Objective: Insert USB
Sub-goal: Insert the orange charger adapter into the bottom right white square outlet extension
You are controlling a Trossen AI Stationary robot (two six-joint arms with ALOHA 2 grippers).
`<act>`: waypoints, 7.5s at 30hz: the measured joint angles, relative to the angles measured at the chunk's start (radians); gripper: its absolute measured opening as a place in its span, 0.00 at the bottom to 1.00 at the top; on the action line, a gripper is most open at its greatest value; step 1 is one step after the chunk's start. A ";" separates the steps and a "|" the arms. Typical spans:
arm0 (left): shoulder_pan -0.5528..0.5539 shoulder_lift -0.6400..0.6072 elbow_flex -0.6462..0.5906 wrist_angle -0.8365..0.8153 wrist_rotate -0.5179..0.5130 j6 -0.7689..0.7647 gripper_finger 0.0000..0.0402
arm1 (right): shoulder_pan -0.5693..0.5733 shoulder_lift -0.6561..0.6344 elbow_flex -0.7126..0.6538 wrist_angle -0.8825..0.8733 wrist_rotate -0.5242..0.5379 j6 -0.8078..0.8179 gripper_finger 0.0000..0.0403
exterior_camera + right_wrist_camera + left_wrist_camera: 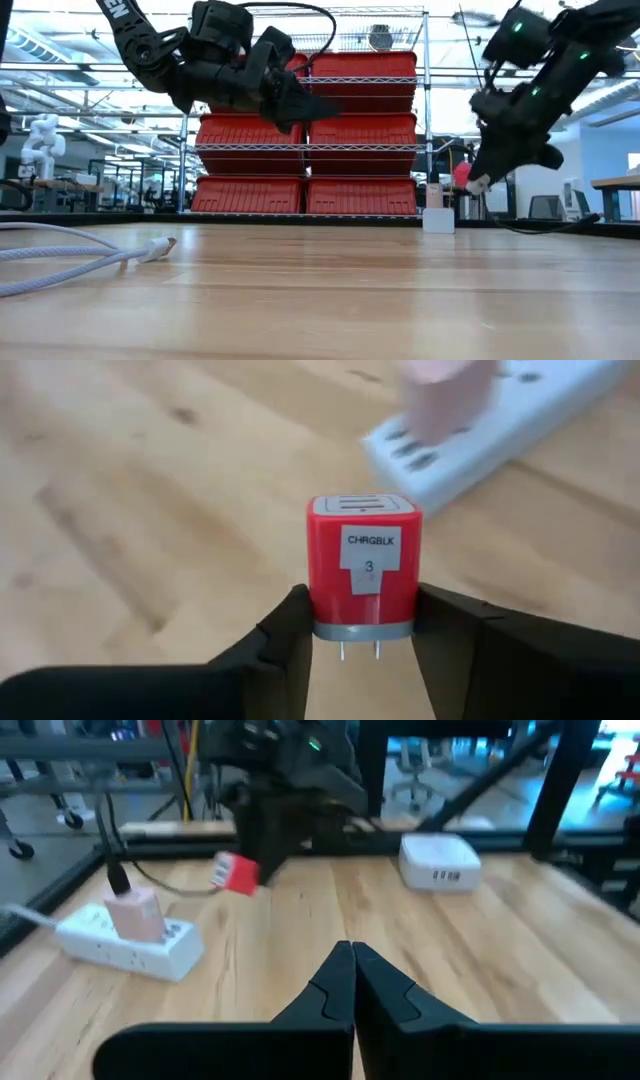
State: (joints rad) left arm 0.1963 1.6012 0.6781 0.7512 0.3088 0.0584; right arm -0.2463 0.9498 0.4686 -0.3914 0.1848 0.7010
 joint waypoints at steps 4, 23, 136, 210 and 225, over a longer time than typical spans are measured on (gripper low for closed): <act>-0.003 0.005 -0.013 0.110 0.000 -0.043 0.00 | 0.168 -0.027 0.000 0.033 0.062 0.025 0.28; -0.095 0.369 0.125 0.702 0.068 -0.396 0.27 | 0.559 0.205 0.060 0.670 0.373 -0.301 0.28; -0.038 0.101 0.100 0.114 0.211 -0.076 0.36 | 0.784 0.443 0.201 -0.185 -0.418 0.748 0.00; -0.136 0.102 -0.153 0.367 0.077 -0.067 0.36 | 0.532 0.659 0.188 0.367 -0.126 0.041 0.00; -0.105 0.102 -0.148 0.449 0.309 -0.070 0.36 | 0.523 0.583 0.252 0.360 -0.078 -0.101 0.00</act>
State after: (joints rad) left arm 0.0914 1.7035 0.5297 1.2001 0.6180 -0.0120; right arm 0.2764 1.5330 0.7211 -0.0313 0.1066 0.5996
